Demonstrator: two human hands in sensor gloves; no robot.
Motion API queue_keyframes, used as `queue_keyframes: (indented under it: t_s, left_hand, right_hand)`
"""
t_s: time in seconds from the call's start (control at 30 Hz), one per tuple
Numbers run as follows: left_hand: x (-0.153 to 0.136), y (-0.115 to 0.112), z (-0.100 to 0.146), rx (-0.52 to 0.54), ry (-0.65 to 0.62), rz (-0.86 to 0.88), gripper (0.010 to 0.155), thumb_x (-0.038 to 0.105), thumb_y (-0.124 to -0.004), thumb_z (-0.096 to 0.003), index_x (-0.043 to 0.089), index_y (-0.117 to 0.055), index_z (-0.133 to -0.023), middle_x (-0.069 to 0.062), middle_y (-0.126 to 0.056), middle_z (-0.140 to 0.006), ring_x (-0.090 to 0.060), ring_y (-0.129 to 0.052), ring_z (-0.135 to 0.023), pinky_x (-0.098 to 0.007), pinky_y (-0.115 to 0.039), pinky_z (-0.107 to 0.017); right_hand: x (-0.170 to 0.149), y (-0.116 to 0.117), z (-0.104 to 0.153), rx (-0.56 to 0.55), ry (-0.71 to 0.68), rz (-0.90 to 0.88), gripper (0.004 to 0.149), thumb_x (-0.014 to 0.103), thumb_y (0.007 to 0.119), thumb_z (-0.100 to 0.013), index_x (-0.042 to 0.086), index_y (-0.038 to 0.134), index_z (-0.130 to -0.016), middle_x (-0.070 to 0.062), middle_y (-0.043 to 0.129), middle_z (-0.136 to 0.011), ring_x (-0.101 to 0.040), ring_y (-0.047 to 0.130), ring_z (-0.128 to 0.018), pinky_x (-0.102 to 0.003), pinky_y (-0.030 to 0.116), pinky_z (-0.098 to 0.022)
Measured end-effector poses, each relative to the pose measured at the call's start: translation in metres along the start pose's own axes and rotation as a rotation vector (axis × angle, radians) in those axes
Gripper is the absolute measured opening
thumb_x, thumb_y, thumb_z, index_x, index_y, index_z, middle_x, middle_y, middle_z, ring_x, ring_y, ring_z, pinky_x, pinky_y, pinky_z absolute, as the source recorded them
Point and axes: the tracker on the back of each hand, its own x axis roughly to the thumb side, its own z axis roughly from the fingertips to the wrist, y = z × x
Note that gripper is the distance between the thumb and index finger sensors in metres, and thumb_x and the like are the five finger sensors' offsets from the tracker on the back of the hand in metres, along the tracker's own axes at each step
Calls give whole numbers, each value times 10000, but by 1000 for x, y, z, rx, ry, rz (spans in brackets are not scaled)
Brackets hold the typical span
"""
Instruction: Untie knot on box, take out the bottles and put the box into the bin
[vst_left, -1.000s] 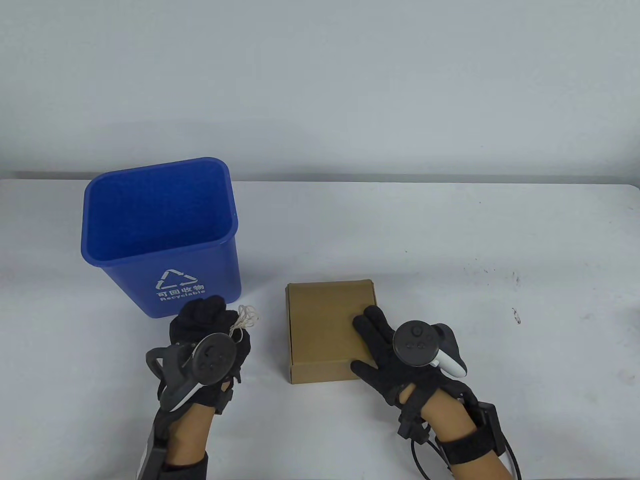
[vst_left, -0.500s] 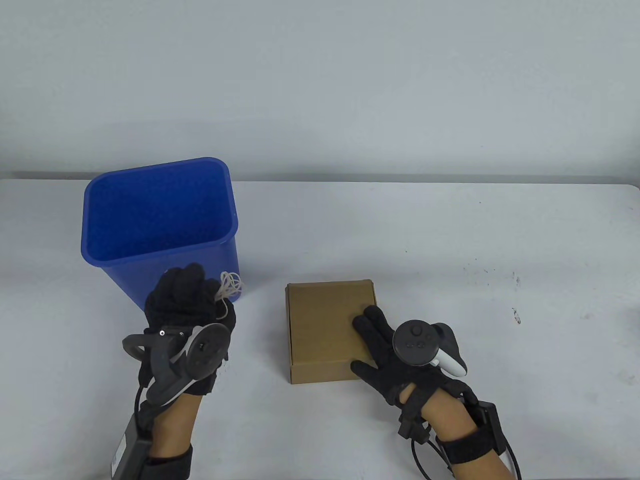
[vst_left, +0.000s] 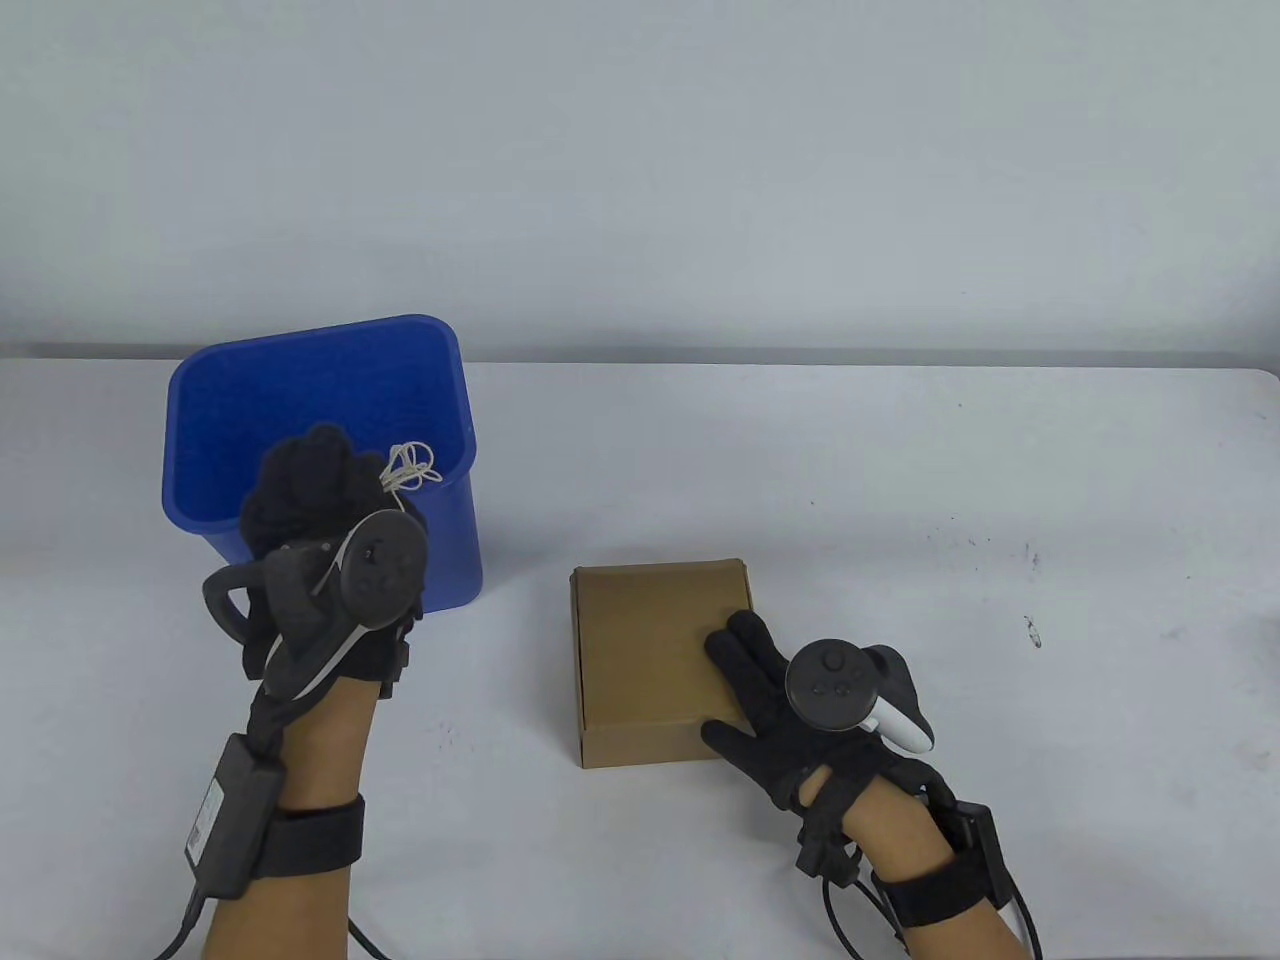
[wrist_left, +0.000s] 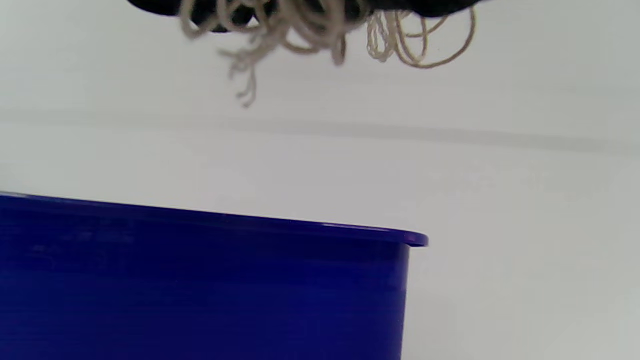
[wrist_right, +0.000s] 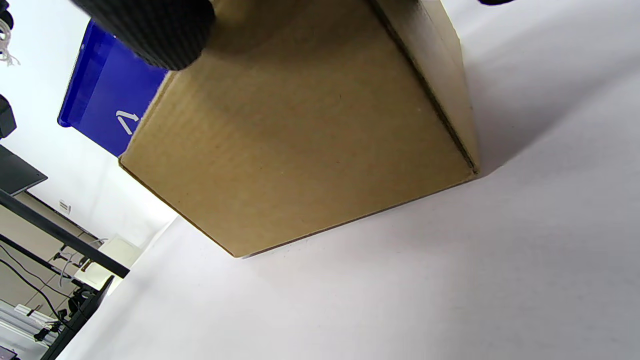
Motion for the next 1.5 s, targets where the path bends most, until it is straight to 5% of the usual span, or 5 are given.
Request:
queue_keyframes:
  t_s: [0.23, 0.3, 0.37, 0.73, 1.5]
  left_hand:
    - [-12, -1, -17, -30, 100, 26, 379, 326, -495, -515, 215, -522, -876, -51, -245, -1060, -412, -352, -1001, -550, -430, -731]
    - [-23, -8, -24, -180, 275, 30, 749, 396, -677, -507, 126, -320, -1108, -128, -134, -1119, -468, -306, -1035, -590, -397, -761]
    - [-33, -16, -29, -277, 333, 151, 906, 360, -767, -492, 135, -152, -1118, -149, -19, -1128, -482, -271, -1062, -603, -374, -780]
    - [-39, -22, -20, -179, 290, 99, 840, 357, -875, -447, 101, -463, -1133, -143, -241, -1163, -462, -476, -1023, -578, -514, -734]
    - [5, -44, 67, -208, -1, 315, 789, 366, -814, -489, 82, -461, -1135, -164, -273, -1169, -493, -419, -1027, -615, -444, -740]
  right_hand:
    - [0, 0, 0, 2, -1, -1, 789, 505, 607, -525, 238, 82, -1048, 10, -153, -1036, -637, 252, -956, -709, 360, -644]
    - [0, 0, 0, 2, -2, 0, 788, 505, 607, -525, 237, 83, -1048, 10, -153, -1036, -636, 250, -957, -709, 360, -644]
    - [0, 0, 0, 2, -2, 0, 789, 506, 607, -525, 237, 81, -1048, 10, -153, -1036, -636, 252, -957, -709, 360, -644]
    - [0, 0, 0, 3, -2, -1, 788, 506, 607, -525, 238, 82, -1048, 10, -153, -1036, -636, 252, -957, -708, 360, -644]
    - [1, 0, 0, 0, -1, 7, 790, 505, 608, -525, 236, 81, -1048, 9, -153, -1036, -636, 255, -956, -708, 362, -644]
